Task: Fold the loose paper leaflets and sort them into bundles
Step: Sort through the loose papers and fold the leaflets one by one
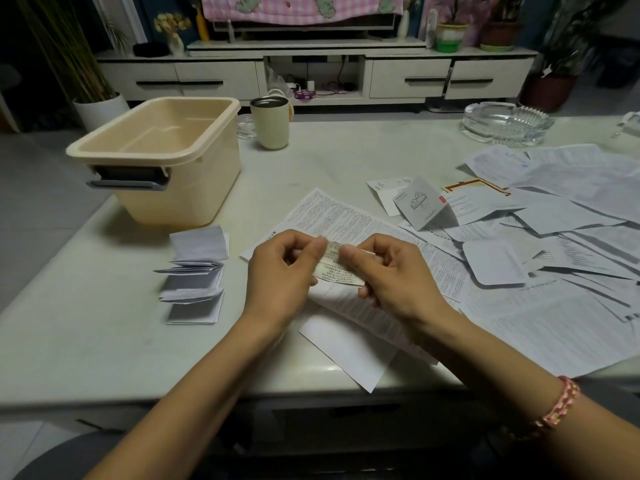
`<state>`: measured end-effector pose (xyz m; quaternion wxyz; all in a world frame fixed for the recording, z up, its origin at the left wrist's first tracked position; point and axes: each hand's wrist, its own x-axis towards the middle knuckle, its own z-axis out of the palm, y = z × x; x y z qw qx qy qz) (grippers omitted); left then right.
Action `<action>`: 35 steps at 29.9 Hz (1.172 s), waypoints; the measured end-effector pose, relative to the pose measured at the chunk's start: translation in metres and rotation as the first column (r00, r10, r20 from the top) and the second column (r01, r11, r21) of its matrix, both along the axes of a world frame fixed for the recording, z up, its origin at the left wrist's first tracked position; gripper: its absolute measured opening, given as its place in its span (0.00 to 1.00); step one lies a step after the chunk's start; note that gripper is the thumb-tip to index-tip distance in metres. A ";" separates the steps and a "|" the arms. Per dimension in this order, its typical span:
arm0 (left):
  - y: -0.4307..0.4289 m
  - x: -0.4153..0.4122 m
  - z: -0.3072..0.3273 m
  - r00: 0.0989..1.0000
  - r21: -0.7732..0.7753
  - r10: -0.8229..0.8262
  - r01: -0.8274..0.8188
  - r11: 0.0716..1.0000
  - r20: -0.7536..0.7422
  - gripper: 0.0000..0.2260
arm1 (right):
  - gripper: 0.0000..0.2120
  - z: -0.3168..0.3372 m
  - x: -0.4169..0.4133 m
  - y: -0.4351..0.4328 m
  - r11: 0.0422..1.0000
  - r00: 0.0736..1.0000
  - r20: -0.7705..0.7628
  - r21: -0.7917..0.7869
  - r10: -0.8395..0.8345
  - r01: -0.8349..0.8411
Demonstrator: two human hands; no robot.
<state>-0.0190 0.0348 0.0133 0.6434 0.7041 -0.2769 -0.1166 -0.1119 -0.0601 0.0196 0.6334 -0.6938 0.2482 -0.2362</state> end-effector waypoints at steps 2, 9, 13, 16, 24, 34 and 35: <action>0.003 0.000 -0.001 1.000 -0.012 0.009 -0.009 1.000 0.001 0.09 | 0.09 -0.001 0.000 0.000 0.999 0.999 0.016 0.020 0.044 -0.045; 0.032 0.007 -0.006 0.999 0.028 -0.002 0.003 1.000 -0.043 0.08 | 0.02 -0.013 -0.001 0.012 0.991 0.993 -0.037 0.078 0.113 -0.110; 0.056 0.015 -0.004 0.993 0.203 -0.081 0.096 0.974 -0.085 0.06 | 0.06 -0.014 -0.001 0.025 0.996 0.988 -0.127 0.012 0.088 -0.087; 0.078 0.023 -0.006 0.995 0.290 -0.059 0.081 0.954 -0.086 0.04 | 0.09 -0.013 0.002 0.038 0.993 0.986 -0.118 -0.001 0.117 -0.118; 0.134 0.050 -0.006 0.932 0.330 0.190 -0.292 0.898 0.307 0.05 | 0.09 -0.010 0.046 0.069 0.988 0.989 -0.041 0.061 0.144 -0.142; 0.153 0.058 -0.019 0.813 0.337 0.208 -0.439 0.833 0.544 0.05 | 0.14 -0.033 0.098 0.099 0.867 0.927 -0.374 -0.456 0.015 -0.198; 0.152 0.056 -0.022 0.808 0.359 0.149 -0.408 0.839 0.570 0.04 | 0.14 -0.033 0.100 0.101 0.836 0.914 -0.406 -0.507 -0.016 -0.210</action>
